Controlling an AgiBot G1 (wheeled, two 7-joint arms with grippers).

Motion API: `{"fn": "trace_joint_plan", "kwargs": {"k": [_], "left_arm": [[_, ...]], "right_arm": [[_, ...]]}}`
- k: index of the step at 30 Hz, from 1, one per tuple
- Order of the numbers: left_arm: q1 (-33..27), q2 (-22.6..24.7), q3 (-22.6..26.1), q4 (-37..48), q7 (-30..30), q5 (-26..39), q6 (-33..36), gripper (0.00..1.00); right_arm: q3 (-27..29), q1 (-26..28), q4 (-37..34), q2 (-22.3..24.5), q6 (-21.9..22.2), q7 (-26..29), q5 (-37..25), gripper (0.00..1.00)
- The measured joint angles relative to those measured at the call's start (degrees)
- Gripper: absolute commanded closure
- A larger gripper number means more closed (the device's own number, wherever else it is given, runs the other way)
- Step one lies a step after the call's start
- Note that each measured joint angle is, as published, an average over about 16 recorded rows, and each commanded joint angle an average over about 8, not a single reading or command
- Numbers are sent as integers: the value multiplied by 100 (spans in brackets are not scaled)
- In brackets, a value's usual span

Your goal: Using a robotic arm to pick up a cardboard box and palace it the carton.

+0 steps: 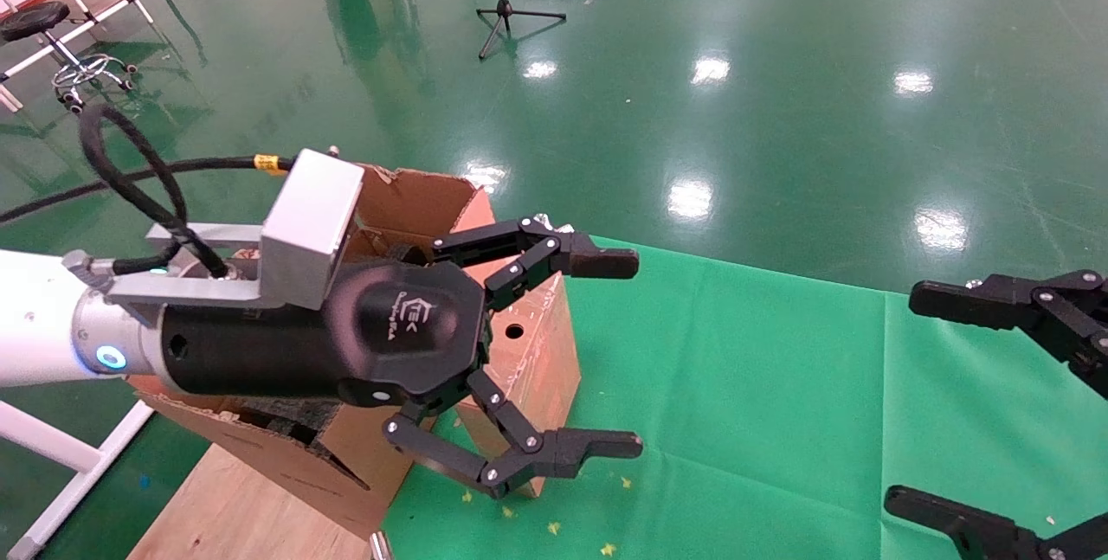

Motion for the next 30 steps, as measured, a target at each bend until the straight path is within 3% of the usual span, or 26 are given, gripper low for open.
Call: {"fn": "trace_joint_plan", "kwargs": {"k": [13, 15, 21, 23, 30], "left_arm": [[-2, -7, 2, -4, 6, 17, -4, 0], [-9, -23, 11, -19, 11, 70, -22, 0], [-81, -92, 93, -103, -60, 440, -219, 0], [-114, -111, 128, -127, -116, 577, -317, 0], [-242, -159, 248, -194, -335, 1047, -714, 0]], "right_arm": [[0, 0, 0, 0, 0, 0, 0, 3], [0, 0, 0, 0, 0, 0, 0, 20], [-1, 1, -1, 0, 0, -1, 0, 92], [-1, 1, -1, 0, 0, -1, 0, 100], [-2, 1, -3, 0, 1, -2, 2, 100]]}}
